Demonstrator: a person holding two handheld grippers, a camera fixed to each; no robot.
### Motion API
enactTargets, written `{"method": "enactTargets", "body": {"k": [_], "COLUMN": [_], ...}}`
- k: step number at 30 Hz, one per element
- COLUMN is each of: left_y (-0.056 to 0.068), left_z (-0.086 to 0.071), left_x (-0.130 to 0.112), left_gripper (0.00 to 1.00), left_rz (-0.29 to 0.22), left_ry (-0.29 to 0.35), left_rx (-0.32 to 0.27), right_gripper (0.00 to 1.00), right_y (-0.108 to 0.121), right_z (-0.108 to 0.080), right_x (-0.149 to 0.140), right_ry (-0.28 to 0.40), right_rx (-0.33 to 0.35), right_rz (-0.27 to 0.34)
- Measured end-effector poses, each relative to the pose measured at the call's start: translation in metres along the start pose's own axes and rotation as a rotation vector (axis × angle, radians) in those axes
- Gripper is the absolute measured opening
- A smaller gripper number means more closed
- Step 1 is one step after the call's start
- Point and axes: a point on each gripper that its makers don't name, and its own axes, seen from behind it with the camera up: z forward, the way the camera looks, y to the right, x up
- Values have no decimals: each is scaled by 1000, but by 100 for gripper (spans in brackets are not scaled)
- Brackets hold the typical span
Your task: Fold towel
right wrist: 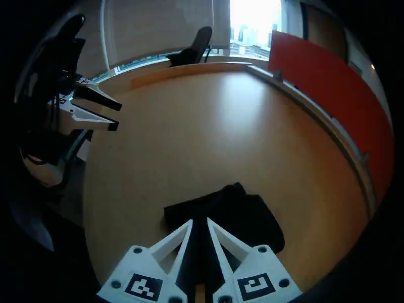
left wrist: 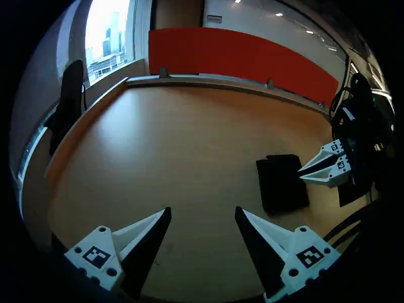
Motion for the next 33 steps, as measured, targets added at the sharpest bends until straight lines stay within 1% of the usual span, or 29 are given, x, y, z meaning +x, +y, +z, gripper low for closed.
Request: {"method": "enactTargets", "body": {"k": [11,19,22,23,25,30,31,33], "left_y": [0,-1,-2,-3,-3,-4,-5,-5], "left_z": [0,-1,-1,-1,-2,-2,-2,-2], "left_x": [-2,-2,-2,-3,-3,-5,-5,-5], "left_gripper": [94,94,94,94,94,94,94,94], "left_rz": [3,3,3,2,2,-2,-2,-4], "left_ry": [-3,-2,-1,-1,-1,-3,-3,-3], "left_rx": [-3,-1,1,1,2,4,4,4], "right_gripper": [7,7,9,12,21,66,73,74], "right_y": [-8,-10,-10,-11,-11,-11,-11,-11], "right_z": [0,-1,0,0,0,-1,-1,0], "right_x": [-5,-6,-6,-6,-7,-9,-10,-12], "right_ry": [-12,-12,-14,-14,-13,-13,-15,-17], "right_rx": [8,13,14,14,15,10,8,4], "right_rz": [14,16,19,22,26,30,29,25]}}
